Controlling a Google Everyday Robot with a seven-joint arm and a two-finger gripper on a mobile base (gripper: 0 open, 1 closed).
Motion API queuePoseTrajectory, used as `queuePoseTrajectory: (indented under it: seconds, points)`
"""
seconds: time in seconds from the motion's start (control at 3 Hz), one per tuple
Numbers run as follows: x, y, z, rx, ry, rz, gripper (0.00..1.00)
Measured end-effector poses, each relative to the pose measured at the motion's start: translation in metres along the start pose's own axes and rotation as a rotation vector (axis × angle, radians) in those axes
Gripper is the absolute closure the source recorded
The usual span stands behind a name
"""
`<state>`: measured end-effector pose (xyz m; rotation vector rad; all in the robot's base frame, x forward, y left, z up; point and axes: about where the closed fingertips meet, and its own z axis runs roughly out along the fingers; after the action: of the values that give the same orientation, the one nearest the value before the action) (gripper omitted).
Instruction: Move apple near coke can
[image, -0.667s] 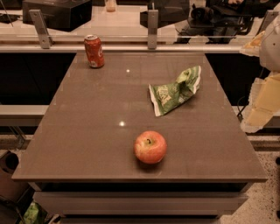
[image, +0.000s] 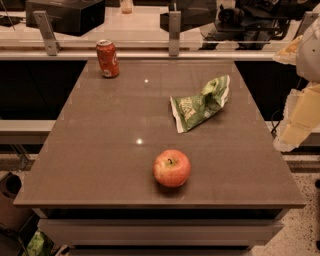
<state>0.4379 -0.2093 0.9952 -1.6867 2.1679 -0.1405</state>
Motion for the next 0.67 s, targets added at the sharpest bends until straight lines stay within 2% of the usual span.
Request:
queuePoseTrajectory:
  seconds: [0.33,0.67]
  points:
    - [-0.006,0.007,0.017,-0.033,-0.073,0.013,0.00]
    - [-0.012,0.022,0.046,-0.081,-0.181,0.047,0.00]
